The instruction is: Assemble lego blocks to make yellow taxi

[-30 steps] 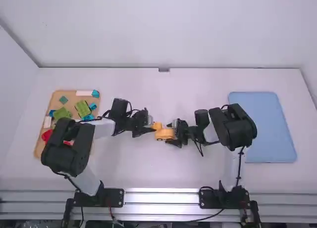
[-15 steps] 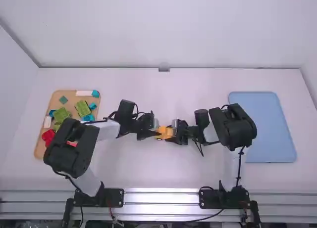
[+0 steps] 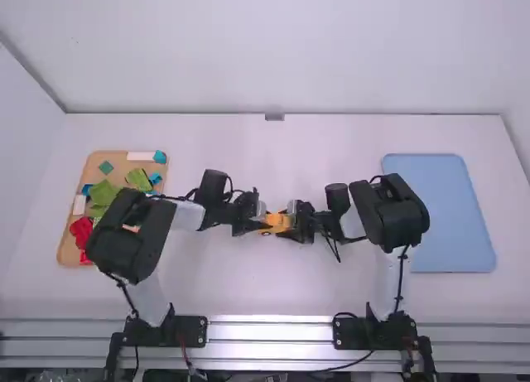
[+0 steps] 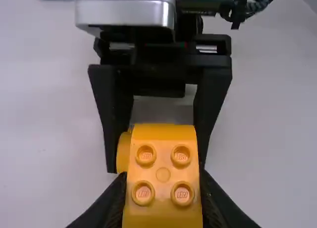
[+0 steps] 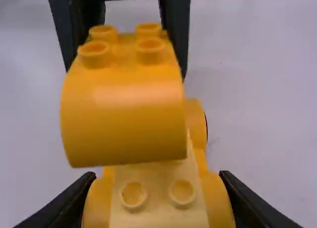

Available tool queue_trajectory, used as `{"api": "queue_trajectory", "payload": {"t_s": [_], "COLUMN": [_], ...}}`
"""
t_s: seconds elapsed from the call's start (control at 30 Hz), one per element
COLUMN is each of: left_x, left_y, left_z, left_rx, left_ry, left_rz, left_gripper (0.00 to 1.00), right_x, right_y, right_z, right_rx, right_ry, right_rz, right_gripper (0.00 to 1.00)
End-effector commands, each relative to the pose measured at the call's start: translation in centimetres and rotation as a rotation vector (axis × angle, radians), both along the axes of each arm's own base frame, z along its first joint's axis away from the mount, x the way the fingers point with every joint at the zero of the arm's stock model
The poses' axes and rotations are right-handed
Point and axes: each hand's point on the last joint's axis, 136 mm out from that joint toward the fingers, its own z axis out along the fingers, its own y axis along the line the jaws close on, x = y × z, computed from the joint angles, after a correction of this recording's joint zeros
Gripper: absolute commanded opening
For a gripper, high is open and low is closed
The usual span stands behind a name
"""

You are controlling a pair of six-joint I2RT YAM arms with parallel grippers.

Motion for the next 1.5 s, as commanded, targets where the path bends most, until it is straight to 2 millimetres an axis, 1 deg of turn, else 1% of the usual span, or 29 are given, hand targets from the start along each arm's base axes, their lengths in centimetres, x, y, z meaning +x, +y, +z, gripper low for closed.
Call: {"api": "queue_trajectory", "payload": {"t_s": [0.0, 1.07, 1.2, 1.47], "left_x": [-0.42, -0.24, -0.22, -0.26], "left_y": [-0.43, -0.45, -0.44, -0.44], "left_z": [0.12, -0.25, -0.26, -0.26], "left_rx": [-0.027, -0.004, -0.003, -0.004], "left_ry": [0.023, 0.016, 0.015, 0.018], "left_rz": [-0.025, -0.014, -0.014, -0.014], "left_gripper": [0.09, 0.12, 0.12, 0.12], "right_x": [-0.04, -0.39, -0.65, -0.63], "right_y": [-0.03, -0.06, 0.07, 0.07], "right_z": [-0.39, -0.50, -0.17, -0.16], "right_rx": [0.001, 0.001, 0.021, 0.021], "right_ry": [0.013, 0.037, 0.039, 0.037], "right_rz": [0.003, 0.008, 0.025, 0.025], "right_gripper": [0.47, 0.48, 0.48, 0.48]}}
